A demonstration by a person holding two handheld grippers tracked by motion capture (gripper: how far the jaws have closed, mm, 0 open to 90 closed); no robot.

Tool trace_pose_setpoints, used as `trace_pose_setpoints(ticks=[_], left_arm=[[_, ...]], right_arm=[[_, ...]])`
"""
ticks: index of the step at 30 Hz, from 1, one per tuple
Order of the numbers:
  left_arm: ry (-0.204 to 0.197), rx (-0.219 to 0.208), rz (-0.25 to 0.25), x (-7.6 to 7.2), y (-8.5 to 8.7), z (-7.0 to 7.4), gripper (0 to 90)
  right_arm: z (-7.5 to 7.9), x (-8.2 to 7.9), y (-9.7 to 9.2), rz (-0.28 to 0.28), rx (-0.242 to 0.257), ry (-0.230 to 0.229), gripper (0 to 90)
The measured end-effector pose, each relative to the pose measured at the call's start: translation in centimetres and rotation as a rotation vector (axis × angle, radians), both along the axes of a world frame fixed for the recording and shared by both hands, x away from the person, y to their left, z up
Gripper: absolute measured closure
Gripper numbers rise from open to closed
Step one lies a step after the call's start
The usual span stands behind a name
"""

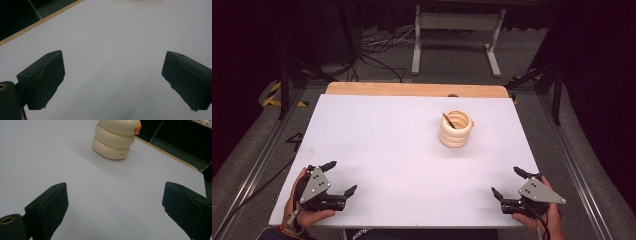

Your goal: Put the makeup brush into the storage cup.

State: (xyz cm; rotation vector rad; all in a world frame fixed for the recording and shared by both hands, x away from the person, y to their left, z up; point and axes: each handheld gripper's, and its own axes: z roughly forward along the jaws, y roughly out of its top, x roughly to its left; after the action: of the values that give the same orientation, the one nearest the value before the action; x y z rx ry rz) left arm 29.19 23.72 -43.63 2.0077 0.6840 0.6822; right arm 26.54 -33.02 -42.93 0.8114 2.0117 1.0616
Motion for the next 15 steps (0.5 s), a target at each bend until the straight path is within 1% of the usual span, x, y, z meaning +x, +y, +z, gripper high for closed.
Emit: trace_pose_setpoints(ticks=[1, 3, 9, 13, 15], left_arm=[[0.001, -0.001, 0.001, 0.01, -0.03, -0.03, 5.5], [0.004, 0.011, 0.003, 0.12, 0.06, -0.13, 5.5], [0.007, 0.010, 0.011, 0.26, 0.09, -0.17, 5.5], [0.006, 0.027, 0.009, 0.08, 0.13, -0.21, 5.5], [0.005, 0.022, 0.013, -0.12, 0.26, -0.26, 5.5]], right_arm=[[0.01, 0.01, 0.01, 0.000, -0.002, -0.001, 7.5], [-0.02, 0.22, -0.05, 0.004, 0.000, -0.001, 7.5], [-0.26, 0.70, -0.15, 0.010, 0.004, 0.011, 7.5], [-0.12, 0.76, -0.26, 0.005, 0.006, 0.003, 7.5], [0.04, 0.81, -0.31, 0.003, 0.011, -0.007, 7.5]])
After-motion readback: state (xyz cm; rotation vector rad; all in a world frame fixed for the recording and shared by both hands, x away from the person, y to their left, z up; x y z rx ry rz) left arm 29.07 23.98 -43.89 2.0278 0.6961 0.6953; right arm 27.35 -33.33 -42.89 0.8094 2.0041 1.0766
